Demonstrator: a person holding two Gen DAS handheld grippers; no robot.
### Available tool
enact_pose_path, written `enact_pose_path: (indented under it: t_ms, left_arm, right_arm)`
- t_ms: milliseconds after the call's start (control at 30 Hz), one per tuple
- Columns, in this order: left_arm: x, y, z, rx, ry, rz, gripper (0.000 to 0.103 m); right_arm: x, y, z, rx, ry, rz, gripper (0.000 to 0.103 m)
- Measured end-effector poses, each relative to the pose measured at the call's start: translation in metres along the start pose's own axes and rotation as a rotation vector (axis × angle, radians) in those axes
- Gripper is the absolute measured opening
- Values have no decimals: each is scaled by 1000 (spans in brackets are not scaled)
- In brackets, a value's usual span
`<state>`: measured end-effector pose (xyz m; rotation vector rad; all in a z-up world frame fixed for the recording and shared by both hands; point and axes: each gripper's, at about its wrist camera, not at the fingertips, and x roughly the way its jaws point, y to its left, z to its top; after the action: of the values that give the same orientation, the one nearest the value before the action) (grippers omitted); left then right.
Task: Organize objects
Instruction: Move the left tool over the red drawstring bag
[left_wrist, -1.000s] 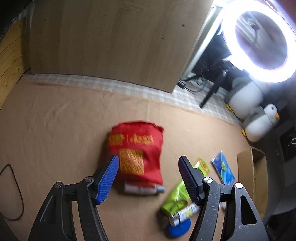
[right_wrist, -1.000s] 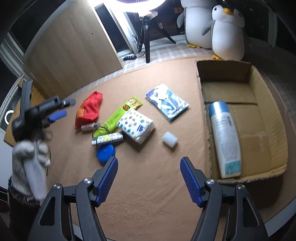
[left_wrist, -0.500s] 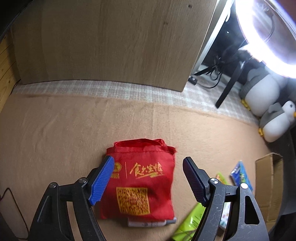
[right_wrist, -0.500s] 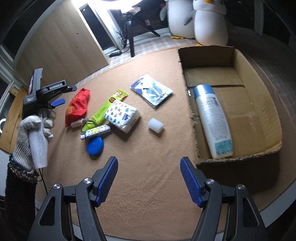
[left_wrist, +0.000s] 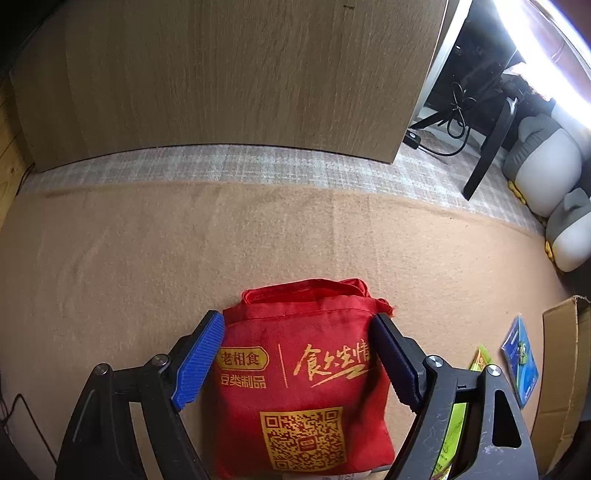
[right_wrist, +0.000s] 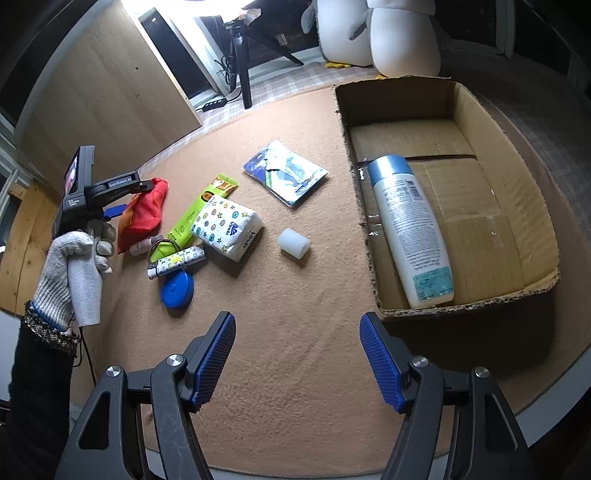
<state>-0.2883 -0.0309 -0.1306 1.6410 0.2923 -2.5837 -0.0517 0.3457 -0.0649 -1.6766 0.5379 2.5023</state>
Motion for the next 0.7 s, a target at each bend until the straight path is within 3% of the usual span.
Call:
enact_pose_path:
  t_ms: [367, 700]
  left_arm:
    - [-2, 11, -10, -2, -30, 10, 83]
    - [-13, 56, -20, -44, -35, 50, 83]
  right_arm:
    - [3, 3, 0, -13, 17, 8, 66]
    - [10, 6, -1, -21, 40, 27, 66]
